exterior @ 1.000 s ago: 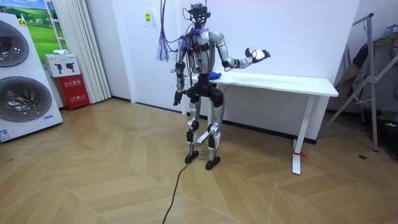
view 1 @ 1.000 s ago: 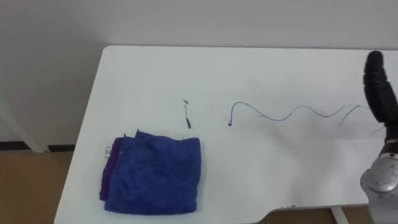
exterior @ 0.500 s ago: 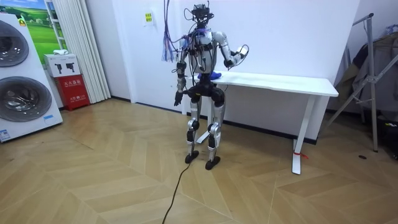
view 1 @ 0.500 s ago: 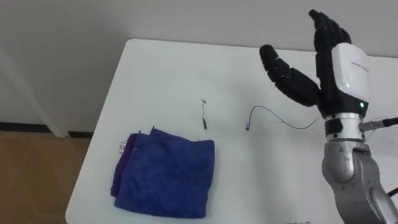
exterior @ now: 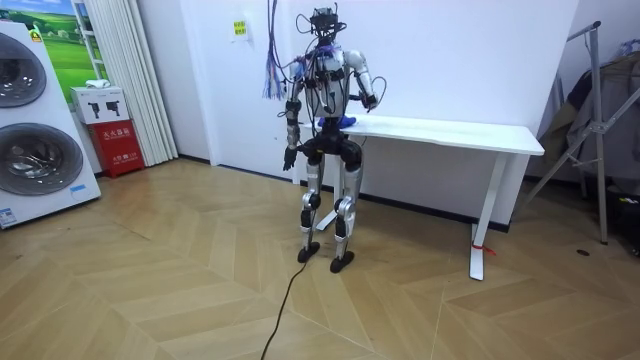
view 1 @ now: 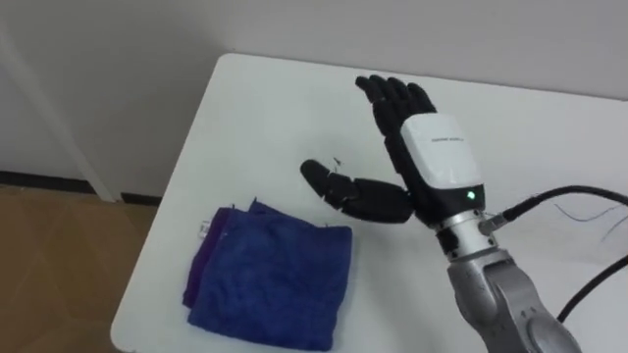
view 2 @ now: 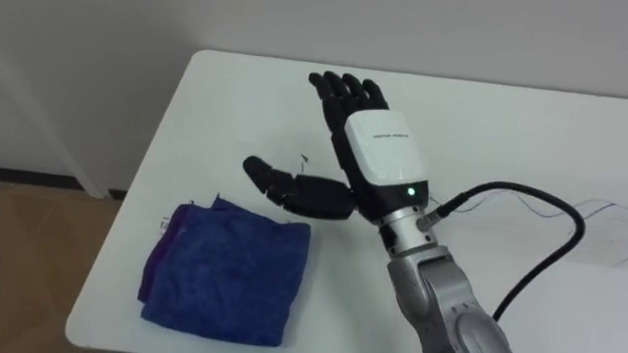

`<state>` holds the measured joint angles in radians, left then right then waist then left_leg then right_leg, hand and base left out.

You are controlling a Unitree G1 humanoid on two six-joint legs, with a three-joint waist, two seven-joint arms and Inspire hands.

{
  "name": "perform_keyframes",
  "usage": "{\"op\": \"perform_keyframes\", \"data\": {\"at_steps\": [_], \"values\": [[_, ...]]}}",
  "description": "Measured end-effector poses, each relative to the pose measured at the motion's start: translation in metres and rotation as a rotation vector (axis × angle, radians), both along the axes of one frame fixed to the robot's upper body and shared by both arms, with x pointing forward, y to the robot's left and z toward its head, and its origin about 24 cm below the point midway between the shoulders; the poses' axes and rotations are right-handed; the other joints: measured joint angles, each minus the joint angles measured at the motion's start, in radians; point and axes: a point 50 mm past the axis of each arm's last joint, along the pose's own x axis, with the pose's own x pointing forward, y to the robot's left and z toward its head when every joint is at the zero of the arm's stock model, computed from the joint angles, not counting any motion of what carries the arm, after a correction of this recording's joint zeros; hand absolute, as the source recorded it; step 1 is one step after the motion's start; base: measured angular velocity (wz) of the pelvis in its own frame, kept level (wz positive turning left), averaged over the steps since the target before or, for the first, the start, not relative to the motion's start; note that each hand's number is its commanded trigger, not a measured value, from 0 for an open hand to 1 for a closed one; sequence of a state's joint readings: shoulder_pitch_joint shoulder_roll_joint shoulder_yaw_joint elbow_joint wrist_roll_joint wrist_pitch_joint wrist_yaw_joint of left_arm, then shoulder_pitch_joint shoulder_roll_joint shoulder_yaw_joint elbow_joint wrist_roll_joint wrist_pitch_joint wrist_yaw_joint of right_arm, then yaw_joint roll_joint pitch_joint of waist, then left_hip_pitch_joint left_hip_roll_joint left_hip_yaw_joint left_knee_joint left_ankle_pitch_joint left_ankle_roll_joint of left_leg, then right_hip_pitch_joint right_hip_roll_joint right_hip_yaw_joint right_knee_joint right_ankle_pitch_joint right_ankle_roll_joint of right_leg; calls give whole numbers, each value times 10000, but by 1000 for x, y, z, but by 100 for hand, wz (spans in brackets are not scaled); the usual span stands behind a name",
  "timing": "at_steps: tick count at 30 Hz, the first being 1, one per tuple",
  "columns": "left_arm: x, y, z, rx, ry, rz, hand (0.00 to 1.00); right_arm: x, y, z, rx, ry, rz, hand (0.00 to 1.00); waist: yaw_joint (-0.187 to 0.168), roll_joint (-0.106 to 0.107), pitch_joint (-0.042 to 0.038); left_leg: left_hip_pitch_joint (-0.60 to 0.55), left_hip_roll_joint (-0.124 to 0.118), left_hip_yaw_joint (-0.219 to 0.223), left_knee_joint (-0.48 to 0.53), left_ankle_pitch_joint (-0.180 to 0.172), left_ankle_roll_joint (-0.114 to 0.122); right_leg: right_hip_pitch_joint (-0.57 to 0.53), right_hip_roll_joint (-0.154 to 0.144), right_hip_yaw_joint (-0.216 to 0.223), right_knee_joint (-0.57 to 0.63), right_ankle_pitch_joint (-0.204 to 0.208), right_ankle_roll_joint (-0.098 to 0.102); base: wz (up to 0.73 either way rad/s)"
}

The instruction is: Wipe table

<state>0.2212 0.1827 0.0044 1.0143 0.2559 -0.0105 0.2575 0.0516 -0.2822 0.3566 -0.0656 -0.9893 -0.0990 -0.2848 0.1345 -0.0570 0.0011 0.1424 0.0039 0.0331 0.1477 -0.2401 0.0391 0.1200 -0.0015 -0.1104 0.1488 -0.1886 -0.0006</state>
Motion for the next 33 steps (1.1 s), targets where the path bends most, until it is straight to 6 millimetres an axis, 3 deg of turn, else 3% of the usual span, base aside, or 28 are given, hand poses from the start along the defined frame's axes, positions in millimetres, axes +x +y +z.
{"op": "perform_keyframes", "data": {"at_steps": [7,18,24,27,29,30,31,32,33], "values": [[15,-5,2,-85,-667,-469,0,-21,13,-18,-700,180,1296,0,91,10,8,38,-13,-159,-37,0,0,122,-6,-40,-59,0,-1,6],[14,-2,2,-57,-709,-684,0,-26,16,-21,-592,-107,1778,0,91,-63,21,71,-2,-186,-44,0,0,177,57,-30,-165,0,-1,0],[14,0,3,-64,-558,-970,0,-30,11,-27,-985,110,1907,0,124,-186,-12,104,-2,-196,-44,0,0,191,62,-18,-161,0,-1,-1],[11,0,2,-62,-388,-1185,0,-35,19,-30,-931,259,2245,0,137,-195,-17,287,-1,-394,-39,1,1,236,83,-25,-88,2,-3,-11],[10,0,1,-67,-284,-1285,0,-40,26,-33,-869,376,2579,0,128,-245,5,269,-55,-376,95,0,1,422,21,58,-204,25,-41,-5],[6,-1,0,-80,-128,-1323,0,-44,30,-34,-805,464,2802,0,110,-351,82,136,-157,-245,548,-2,-3,574,-172,297,-278,57,-80,14],[9,-2,-1,-97,-93,-1542,0,-47,36,-36,-608,561,3012,0,148,-620,208,-569,-313,101,1621,-267,-249,694,-523,1041,-355,83,-107,24],[11,-4,-1,-150,-151,-1697,0,-48,37,-38,-579,602,3083,0,132,-698,214,-926,-366,195,1414,-300,-354,663,-604,1386,-345,84,-105,69],[23,-10,0,-293,-467,-2072,0,-49,32,-41,-608,727,2966,0,119,-625,203,-1743,-265,402,618,347,148,490,-607,1362,-215,10,9,63]]}}
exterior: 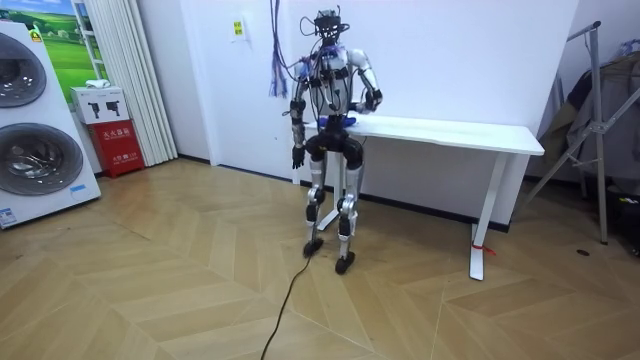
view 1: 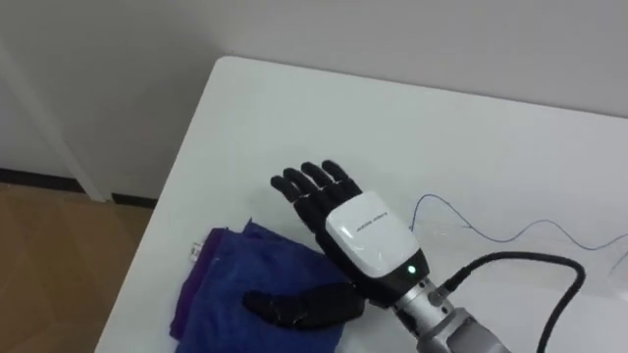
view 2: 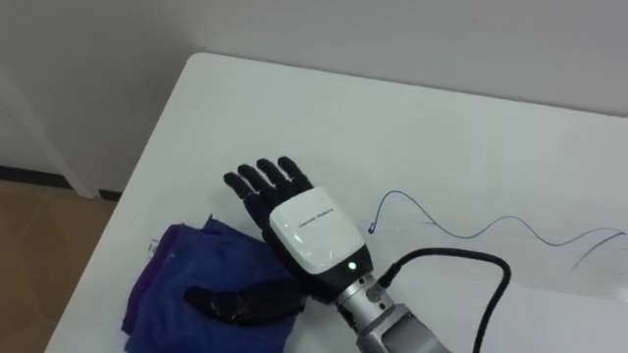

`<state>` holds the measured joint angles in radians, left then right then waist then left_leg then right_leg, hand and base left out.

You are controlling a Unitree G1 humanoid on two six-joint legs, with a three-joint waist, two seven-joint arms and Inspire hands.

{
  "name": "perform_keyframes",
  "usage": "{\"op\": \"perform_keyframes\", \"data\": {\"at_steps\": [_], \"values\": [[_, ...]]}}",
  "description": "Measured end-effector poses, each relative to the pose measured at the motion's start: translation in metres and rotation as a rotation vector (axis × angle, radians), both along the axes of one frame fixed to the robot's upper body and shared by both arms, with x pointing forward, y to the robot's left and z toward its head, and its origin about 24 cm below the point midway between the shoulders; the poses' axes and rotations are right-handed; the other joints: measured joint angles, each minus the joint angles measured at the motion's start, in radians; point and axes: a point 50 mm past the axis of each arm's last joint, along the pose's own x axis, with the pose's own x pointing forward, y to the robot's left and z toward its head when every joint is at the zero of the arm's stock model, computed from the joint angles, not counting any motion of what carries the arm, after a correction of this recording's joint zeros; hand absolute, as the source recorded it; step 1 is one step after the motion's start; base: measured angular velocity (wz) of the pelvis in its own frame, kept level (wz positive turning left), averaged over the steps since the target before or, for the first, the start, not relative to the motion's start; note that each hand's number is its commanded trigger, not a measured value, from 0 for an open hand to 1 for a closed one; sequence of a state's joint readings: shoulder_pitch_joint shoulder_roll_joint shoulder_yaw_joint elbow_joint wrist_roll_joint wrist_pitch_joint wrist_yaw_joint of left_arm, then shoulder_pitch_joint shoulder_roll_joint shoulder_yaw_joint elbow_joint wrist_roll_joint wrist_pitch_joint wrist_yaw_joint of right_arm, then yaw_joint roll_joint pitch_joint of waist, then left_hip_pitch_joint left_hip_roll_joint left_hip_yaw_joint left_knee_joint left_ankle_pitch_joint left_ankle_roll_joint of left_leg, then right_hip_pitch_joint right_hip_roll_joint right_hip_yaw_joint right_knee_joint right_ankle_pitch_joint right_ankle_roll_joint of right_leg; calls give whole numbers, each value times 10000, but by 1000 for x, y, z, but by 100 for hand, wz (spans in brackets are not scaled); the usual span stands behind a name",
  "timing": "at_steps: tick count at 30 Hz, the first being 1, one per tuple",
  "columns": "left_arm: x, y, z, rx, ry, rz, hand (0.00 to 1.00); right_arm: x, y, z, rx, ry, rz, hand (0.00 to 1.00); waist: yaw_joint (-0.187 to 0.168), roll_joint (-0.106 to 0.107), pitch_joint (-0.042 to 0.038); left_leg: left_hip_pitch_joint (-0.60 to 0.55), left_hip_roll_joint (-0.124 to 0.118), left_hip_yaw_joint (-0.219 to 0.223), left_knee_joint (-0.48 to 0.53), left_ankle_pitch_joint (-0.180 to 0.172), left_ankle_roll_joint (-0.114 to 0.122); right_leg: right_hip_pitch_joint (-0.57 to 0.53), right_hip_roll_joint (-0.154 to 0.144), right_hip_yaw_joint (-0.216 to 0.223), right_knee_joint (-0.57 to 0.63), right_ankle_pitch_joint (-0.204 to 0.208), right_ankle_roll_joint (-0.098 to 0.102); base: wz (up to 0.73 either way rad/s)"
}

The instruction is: Wipe table

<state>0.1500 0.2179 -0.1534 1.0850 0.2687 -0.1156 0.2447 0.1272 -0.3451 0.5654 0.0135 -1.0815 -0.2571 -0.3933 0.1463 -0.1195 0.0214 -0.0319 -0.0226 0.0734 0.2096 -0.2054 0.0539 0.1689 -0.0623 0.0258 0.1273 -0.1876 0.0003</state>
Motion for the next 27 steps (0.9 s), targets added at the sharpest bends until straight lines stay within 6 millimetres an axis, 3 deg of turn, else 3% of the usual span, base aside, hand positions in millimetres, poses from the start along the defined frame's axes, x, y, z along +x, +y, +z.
{"op": "perform_keyframes", "data": {"at_steps": [1,2,3,5,6,8,9,10,19,27], "values": [[3,-3,0,-3,-22,-294,0,-1,-1,-7,-192,335,-46,0,316,-39,-85,6,-13,368,86,170,-4,-276,-65,-192,155,-183,314,50],[3,-4,0,-10,-1,-378,0,-2,0,-7,-237,381,12,0,457,-20,-73,10,-6,310,91,170,-3,-329,-47,-395,167,-199,384,-5],[1,-4,-1,-11,70,-442,0,-3,1,-7,-192,390,153,0,610,88,-46,58,31,119,85,170,-2,-520,102,-686,97,-198,375,-11],[-6,-4,-2,8,288,-417,0,-3,1,-7,-138,353,216,0,684,310,-29,135,122,-309,2,170,-3,-1206,345,-785,7,6,256,-8],[-9,-4,-3,2,386,-375,0,-4,0,-9,-180,387,189,0,665,410,-31,273,104,-391,-96,165,-11,-1661,391,-973,-28,382,-42,8],[-14,-5,-4,-44,529,-289,0,-8,-4,-16,-420,597,184,0,523,532,-226,497,123,-377,-325,216,-86,-1534,409,-1124,101,471,-51,6],[-15,-4,-5,-29,599,-259,0,-9,-4,-17,-489,612,260,0,552,619,-249,642,117,-314,-501,215,-87,-1437,470,-1155,61,472,-53,-6],[-15,-3,-5,14,610,-147,0,-10,-3,-17,-481,613,328,0,524,653,-221,697,126,-314,-592,234,-118,-1379,500,-1179,54,473,-54,-8],[-5,-2,-4,-37,547,-128,0,-14,3,-20,-273,948,344,0,512,327,-180,694,155,-359,-679,204,-83,-1345,528,-1419,57,471,-52,4],[-4,1,-4,103,769,-2,0,-23,15,-25,-417,1451,791,0,636,272,-159,585,88,-524,-735,150,-15,-1365,459,-1778,77,492,-17,5]]}}
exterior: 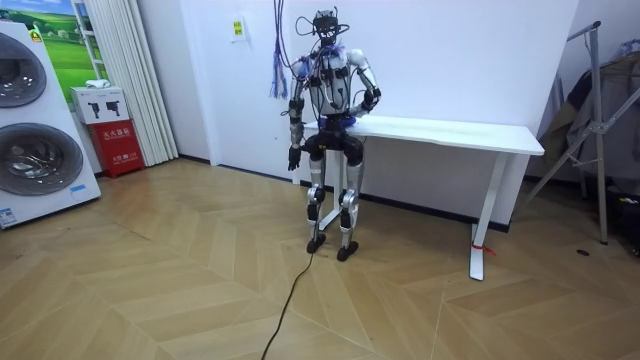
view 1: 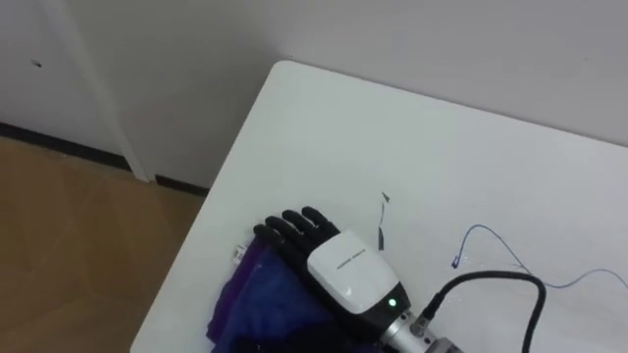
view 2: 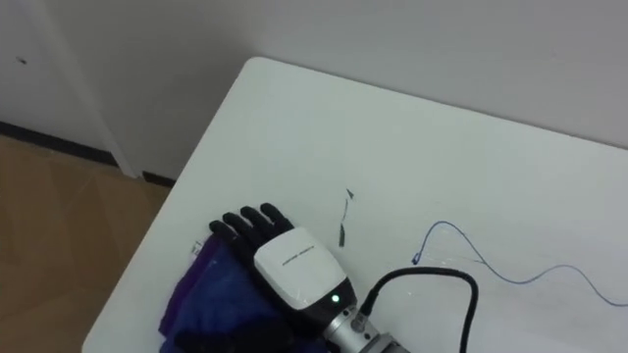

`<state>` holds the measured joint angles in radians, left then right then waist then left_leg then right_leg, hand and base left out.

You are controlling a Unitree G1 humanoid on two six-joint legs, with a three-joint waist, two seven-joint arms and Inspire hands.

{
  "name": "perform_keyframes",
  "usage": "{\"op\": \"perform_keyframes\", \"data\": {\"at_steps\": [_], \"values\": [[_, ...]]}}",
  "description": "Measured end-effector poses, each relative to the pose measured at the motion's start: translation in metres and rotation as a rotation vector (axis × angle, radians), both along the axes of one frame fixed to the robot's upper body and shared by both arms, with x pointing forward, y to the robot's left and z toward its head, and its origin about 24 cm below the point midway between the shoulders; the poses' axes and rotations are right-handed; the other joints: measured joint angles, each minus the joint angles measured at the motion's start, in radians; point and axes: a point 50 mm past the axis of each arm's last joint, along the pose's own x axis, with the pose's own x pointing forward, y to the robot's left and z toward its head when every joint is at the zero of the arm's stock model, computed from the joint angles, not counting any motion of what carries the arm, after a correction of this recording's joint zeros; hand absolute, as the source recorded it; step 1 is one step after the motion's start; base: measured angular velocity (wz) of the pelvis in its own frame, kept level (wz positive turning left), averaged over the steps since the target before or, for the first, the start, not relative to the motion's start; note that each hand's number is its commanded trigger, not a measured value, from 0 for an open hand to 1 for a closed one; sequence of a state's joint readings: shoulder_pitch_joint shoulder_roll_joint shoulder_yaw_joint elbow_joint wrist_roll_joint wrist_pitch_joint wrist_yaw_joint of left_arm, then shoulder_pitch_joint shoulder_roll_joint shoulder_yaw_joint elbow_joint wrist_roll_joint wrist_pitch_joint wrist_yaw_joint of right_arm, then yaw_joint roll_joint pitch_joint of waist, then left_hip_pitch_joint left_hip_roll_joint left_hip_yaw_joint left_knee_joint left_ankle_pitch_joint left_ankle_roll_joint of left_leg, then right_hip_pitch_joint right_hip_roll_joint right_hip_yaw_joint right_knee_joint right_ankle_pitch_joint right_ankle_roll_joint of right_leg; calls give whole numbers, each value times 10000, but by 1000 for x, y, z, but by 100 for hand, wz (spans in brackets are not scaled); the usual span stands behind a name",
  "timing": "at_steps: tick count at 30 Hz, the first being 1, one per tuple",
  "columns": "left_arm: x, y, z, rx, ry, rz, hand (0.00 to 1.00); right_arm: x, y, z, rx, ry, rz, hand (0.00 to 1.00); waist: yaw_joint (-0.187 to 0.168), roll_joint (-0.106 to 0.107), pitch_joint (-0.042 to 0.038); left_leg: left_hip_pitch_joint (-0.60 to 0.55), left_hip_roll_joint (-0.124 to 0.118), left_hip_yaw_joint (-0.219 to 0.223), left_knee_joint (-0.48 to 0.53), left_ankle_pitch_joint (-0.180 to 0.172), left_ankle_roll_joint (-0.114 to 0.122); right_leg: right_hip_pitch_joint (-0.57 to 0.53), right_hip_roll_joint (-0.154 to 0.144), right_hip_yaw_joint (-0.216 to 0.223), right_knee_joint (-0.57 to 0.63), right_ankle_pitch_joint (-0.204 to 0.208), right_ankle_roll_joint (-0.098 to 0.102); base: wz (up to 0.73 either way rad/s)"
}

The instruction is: Wipe table

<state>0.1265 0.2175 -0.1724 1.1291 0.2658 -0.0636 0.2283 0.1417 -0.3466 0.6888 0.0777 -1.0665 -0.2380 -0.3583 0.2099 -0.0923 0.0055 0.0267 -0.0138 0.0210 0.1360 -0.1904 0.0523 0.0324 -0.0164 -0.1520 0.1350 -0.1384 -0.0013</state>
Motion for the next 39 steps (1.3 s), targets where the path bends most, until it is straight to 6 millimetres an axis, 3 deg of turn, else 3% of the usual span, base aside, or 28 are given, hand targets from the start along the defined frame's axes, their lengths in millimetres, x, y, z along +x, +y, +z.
{"op": "perform_keyframes", "data": {"at_steps": [3,15,16,18,21,22,23,24,25,35,39], "values": [[1,0,0,4,29,56,0,0,-1,-1,-100,43,-65,0,62,10,-5,5,5,-17,17,2,-3,-1,17,-166,-8,0,0,4],[0,3,1,171,-5,186,0,2,-2,0,-144,83,-134,0,153,11,-14,109,22,41,11,4,-1,43,2,-134,-30,-1,1,0],[1,3,1,210,-31,189,0,2,-2,-1,-149,90,-132,7,153,10,-14,107,18,49,10,4,0,43,-4,-139,-29,-1,1,0],[1,3,1,245,-52,198,0,2,-2,-1,-202,154,-103,3,153,11,-14,105,17,61,10,4,0,46,-7,-144,-27,-1,1,0],[1,3,1,278,-83,199,0,2,-2,-2,-307,269,-73,47,155,13,-11,40,26,59,6,3,1,26,5,-123,-27,-1,2,0],[2,3,1,278,-94,196,0,1,-2,-3,-317,296,-83,44,166,13,-10,32,31,59,0,3,1,14,10,-114,-27,-1,2,0],[2,3,1,278,-106,192,0,1,-2,-5,-354,381,-103,59,186,16,-7,30,38,55,-13,2,1,7,19,-107,-27,-2,2,0],[2,3,1,278,-106,191,0,1,-2,-6,-325,385,-125,66,199,24,-2,21,42,42,-15,1,-2,-2,22,-120,-27,-2,2,0],[2,3,1,281,-92,192,0,2,0,-3,-93,242,-185,100,196,29,0,2,43,27,-8,0,-4,-23,25,-122,-25,-2,1,-4],[2,3,1,270,-39,188,0,6,8,6,1025,-198,-413,100,161,65,-17,-156,13,63,68,-5,8,-151,12,-134,-10,-1,0,0],[4,2,1,262,-68,183,0,0,8,4,1627,153,-505,100,129,248,-16,-158,12,60,83,-4,11,-149,-9,-156,-15,-1,0,0]]}}
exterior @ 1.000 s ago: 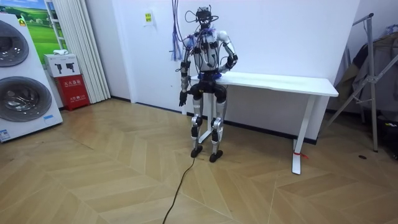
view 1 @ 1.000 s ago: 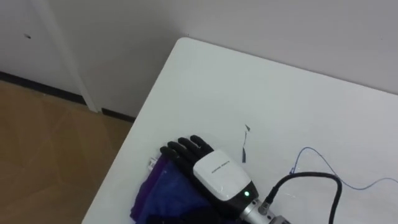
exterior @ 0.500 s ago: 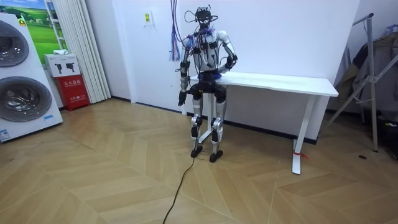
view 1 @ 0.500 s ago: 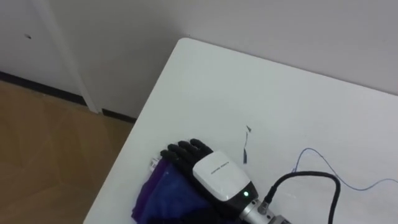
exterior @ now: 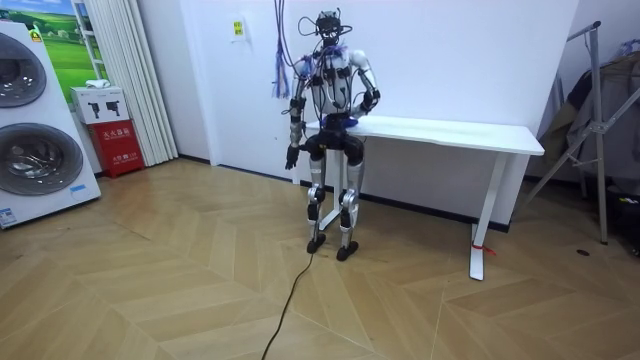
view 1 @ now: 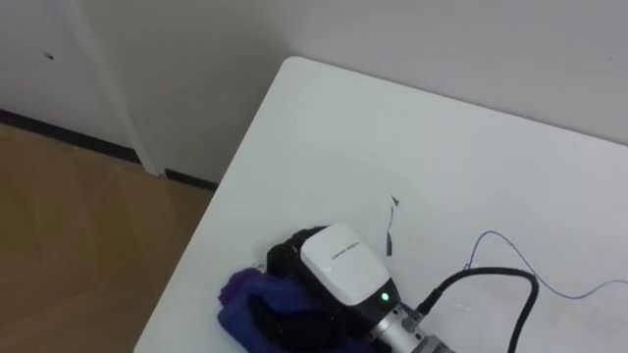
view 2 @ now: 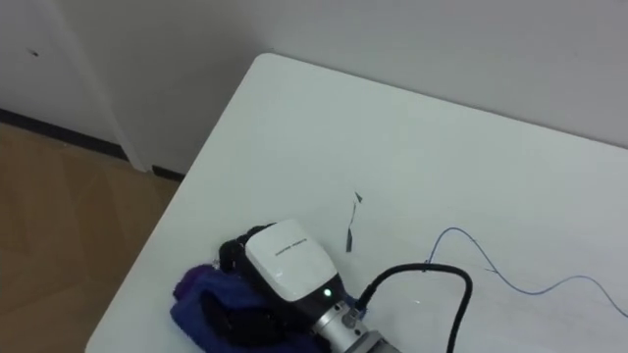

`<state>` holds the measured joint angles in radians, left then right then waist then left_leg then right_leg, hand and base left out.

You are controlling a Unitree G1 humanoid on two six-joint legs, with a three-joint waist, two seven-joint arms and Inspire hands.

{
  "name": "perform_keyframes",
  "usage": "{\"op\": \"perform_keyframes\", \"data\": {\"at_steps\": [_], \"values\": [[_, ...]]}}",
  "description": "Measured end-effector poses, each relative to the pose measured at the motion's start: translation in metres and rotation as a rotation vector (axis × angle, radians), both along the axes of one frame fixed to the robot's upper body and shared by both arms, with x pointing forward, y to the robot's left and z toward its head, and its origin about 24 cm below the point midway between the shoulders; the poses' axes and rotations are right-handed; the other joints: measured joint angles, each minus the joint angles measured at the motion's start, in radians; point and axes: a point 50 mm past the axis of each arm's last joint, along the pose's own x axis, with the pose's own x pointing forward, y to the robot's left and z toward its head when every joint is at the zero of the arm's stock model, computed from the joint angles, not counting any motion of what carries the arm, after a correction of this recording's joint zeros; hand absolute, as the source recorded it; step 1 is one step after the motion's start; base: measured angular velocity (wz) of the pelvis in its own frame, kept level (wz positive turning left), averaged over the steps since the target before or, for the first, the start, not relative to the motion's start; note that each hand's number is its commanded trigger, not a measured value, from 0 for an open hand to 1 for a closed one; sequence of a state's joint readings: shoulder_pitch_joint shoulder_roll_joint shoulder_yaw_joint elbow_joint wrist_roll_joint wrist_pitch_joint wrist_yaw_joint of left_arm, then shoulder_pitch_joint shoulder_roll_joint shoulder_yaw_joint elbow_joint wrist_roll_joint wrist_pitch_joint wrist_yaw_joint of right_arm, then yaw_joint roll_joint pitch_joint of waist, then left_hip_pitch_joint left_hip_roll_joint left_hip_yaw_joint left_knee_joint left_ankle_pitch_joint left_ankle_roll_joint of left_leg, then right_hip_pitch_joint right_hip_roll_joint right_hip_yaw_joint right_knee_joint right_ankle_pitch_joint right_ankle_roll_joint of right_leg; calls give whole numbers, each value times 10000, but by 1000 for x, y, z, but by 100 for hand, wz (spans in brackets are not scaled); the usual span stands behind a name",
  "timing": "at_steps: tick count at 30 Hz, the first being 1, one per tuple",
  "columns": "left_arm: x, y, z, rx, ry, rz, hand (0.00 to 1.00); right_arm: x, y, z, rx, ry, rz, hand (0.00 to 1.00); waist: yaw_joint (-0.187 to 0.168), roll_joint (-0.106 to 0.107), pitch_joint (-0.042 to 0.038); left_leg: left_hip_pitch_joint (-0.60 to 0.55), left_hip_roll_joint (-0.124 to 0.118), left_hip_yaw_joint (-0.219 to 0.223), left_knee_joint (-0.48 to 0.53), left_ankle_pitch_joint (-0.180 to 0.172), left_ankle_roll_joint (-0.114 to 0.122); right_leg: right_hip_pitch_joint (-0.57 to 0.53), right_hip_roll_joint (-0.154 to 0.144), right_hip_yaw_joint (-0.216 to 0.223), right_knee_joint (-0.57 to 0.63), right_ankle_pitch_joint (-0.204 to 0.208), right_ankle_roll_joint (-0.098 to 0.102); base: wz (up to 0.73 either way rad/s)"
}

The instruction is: Wipe table

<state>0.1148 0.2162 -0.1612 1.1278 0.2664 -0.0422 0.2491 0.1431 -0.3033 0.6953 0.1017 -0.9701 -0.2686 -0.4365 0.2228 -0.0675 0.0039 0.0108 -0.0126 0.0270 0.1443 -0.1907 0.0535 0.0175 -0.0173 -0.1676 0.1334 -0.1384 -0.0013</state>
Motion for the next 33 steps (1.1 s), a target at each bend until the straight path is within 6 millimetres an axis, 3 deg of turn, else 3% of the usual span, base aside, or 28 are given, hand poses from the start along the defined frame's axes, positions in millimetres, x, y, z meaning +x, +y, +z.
{"op": "perform_keyframes", "data": {"at_steps": [5,12,15,20,26,27,29,33], "values": [[5,-1,1,-25,-151,-26,0,1,-3,-1,69,40,-123,100,-233,43,6,-52,4,-71,4,2,-2,-2,-4,-122,-11,-1,1,5],[3,1,1,-37,-148,213,0,0,-7,-3,-57,-228,-110,100,-292,-199,-88,68,2,-44,5,1,-2,116,-8,-103,-5,0,1,0],[1,3,1,-13,-115,390,0,3,-13,0,-501,-654,-33,100,-325,-243,-11,294,0,-47,-21,-14,18,349,-14,-127,-3,-1,1,0],[-11,3,-1,-29,207,465,0,16,-33,-1,-631,-557,-906,100,-299,-214,30,455,-12,-45,-96,-15,19,495,-27,-155,0,-1,3,0],[-26,2,-3,-239,797,670,0,51,-58,2,-1002,-508,-2332,100,-334,-151,78,639,-2,-29,-86,-13,16,618,0,-7,-6,-4,6,-4],[-27,1,-2,-337,671,866,0,62,-66,5,-1269,-597,-2746,100,-378,-66,140,707,-4,-42,-88,-13,16,694,-4,-51,-10,-4,8,8],[-29,0,0,-426,599,892,0,82,-83,7,-1730,-581,-3558,100,-515,-122,105,715,-14,-98,-86,-12,18,758,-27,-221,-6,-11,18,15],[-32,2,0,-446,646,1320,0,117,-130,15,-2531,-502,-5969,100,-461,-175,69,717,-3,-178,-50,-10,18,798,-17,-295,-9,-11,18,8]]}}
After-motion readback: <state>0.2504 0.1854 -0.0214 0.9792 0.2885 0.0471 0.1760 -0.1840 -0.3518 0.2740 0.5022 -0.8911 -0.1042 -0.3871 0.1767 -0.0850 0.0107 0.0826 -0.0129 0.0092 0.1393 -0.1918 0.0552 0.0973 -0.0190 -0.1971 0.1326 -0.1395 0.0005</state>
